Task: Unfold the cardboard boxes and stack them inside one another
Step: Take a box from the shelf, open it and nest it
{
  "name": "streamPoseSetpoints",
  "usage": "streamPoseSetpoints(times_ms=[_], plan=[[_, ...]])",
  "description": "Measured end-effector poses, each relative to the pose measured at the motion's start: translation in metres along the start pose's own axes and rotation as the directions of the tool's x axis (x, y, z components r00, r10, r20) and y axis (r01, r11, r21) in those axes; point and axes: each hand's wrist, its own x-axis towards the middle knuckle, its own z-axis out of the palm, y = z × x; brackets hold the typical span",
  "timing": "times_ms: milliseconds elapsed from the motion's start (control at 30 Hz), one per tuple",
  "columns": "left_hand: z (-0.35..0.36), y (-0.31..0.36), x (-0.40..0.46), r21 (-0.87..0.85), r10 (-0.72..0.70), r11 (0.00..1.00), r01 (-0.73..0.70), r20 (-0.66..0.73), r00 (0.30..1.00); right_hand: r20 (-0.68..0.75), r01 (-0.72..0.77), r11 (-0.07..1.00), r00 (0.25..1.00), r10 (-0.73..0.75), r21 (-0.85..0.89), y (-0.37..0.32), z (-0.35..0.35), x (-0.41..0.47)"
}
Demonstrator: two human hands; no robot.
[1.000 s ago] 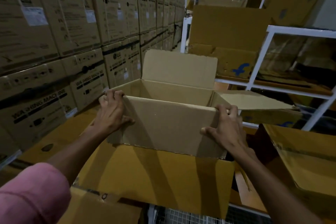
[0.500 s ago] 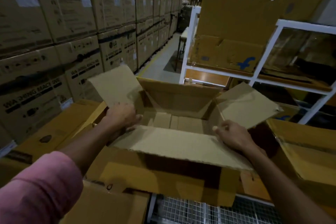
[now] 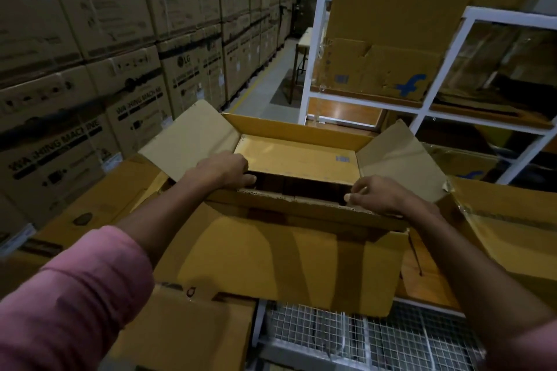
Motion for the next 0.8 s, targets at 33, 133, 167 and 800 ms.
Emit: streamPoseSetpoints(times_ms=[33, 133, 167, 800], plan=[[-0.003, 0.001, 0.001, -0.015, 0.009, 1.000, -0.009, -0.017, 1.000, 0.021, 0.021, 1.000, 1.000, -0.020, -0.010, -0.002, -0.004, 0.001], [-0.012, 0.004, 0.005, -0.042, 0.029, 0.999, -0.032, -0.078, 0.997, 0.056, 0.073, 0.997, 0.996, -0.071, -0.021, -0.011, -0.016, 0.005], [-0.013, 0.005, 0.006, -0.045, 0.033, 0.998, -0.037, -0.087, 0.996, 0.063, 0.084, 0.996, 0.995, -0.083, -0.010, -0.013, -0.019, 0.007], [-0.015, 0.054, 0.126, 0.046, 0.074, 0.994, -0.096, 0.350, 0.934, 0.517, 0.291, 0.956, 0.825, -0.230, -0.040, -0.007, 0.015, 0.161]])
